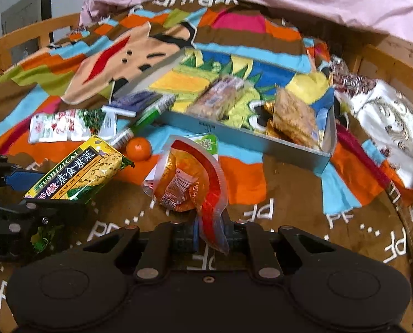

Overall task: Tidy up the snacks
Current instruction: 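Carry the yellow pack with the left tool while the right tool carries the orange bag to the tray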

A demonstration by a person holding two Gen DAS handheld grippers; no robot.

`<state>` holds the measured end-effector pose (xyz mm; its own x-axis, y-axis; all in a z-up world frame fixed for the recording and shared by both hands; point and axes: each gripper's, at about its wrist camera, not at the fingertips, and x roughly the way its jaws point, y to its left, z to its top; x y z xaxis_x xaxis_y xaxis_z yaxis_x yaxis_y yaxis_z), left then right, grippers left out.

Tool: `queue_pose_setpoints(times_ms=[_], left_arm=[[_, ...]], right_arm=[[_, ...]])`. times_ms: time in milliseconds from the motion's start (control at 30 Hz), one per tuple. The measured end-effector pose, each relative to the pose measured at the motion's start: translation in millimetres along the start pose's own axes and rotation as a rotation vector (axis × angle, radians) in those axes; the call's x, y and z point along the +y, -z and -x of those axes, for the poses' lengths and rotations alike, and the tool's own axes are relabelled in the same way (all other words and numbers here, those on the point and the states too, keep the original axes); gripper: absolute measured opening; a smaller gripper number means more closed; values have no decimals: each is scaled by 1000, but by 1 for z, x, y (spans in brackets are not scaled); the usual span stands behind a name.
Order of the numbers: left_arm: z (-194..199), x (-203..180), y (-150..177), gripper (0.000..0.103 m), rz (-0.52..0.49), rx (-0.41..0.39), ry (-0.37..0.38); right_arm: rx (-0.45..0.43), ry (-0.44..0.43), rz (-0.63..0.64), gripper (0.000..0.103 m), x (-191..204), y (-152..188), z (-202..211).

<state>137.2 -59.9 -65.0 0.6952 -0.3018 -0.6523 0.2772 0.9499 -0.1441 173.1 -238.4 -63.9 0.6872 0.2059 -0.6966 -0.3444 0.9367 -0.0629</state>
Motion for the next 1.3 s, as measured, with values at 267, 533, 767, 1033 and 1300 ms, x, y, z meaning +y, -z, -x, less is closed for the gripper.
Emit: queue_pose_setpoints(times_ms=[267, 533, 767, 1033, 1300], left_arm=[[9, 8, -6, 51, 60, -53, -10], [15, 15, -27, 51, 108, -119, -6], [3, 20, -67, 51, 69, -174, -75], [-51, 41, -133, 51, 136, -188, -79], [-136, 53, -162, 51, 176, -127, -122]], right_arm=[[-85, 6, -12, 14, -2, -5, 10], [-138, 7, -67, 14, -9, -14, 13], [-222, 11, -139, 14, -29, -39, 3], [-288, 108, -212, 15, -59, -79, -51], [-313, 193, -206, 15, -78, -101, -100]])
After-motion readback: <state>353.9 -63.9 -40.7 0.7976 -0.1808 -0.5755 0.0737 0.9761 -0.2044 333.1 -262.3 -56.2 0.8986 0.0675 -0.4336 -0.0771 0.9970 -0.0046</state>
